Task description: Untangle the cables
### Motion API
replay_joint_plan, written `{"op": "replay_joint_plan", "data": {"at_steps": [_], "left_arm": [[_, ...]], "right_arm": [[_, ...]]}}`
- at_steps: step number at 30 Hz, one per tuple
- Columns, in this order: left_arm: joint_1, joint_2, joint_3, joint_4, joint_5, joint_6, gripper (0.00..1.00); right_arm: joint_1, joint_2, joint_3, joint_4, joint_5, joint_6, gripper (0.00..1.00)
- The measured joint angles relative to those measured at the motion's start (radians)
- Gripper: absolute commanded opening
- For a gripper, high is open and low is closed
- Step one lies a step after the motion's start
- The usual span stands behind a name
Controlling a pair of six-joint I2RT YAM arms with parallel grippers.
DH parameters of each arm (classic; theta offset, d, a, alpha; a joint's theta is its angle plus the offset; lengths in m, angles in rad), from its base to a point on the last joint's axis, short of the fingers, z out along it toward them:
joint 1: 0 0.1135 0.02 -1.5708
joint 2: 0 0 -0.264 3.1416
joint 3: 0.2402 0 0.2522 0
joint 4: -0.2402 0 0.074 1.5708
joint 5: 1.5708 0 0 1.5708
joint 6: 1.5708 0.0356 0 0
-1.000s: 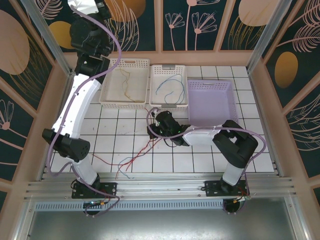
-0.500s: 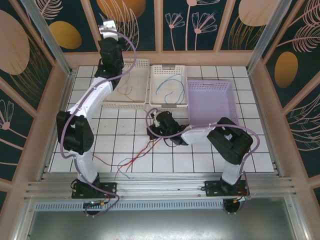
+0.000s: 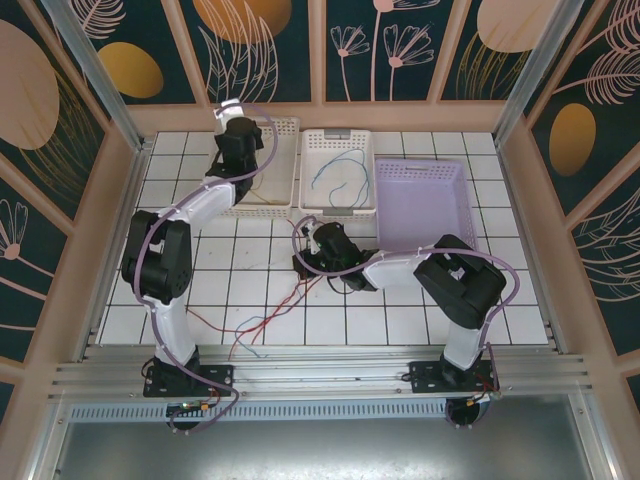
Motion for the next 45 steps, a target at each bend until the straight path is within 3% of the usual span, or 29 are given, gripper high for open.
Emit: {"op": "replay_joint_plan", "data": {"at_steps": [8, 15, 16, 21, 27, 34, 39, 45], "left_arm": [[0.007, 0.056, -0.047, -0.100, -0.005, -0.137, 0.00], [0.050, 0.185, 0.021, -0.255, 0.061, -0.204, 0.00], [0.053, 0.195, 0.031, -0.275, 0.070, -0.206, 0.03], [0.056, 0.208, 0.084, -0.348, 0.096, -0.212, 0.37], [0.055, 0.202, 0.106, -0.409, 0.121, -0.210, 0.71], [0.055, 0.114, 0.109, -0.534, 0.201, -0.212, 0.98], [0.055, -0.059, 0.052, -0.585, 0.320, -0.235, 0.99], [0.040, -0.365, -0.208, -0.581, 0.506, -0.293, 0.98]], "right_arm": [[0.000, 0.000, -0.004, 0.001, -0.017, 0.009, 0.00], [0.000, 0.000, -0.004, -0.003, -0.021, 0.012, 0.00], [0.000, 0.000, -0.004, -0.007, -0.021, 0.012, 0.00], [0.000, 0.000, 0.001, -0.043, -0.019, 0.013, 0.00], [-0.001, 0.000, 0.032, -0.097, -0.012, 0.024, 0.00], [-0.003, -0.008, 0.065, -0.151, 0.008, 0.035, 0.00], [-0.031, -0.082, 0.072, -0.196, 0.035, 0.038, 0.00], [-0.072, -0.202, 0.084, -0.226, 0.061, 0.038, 0.00]]}}
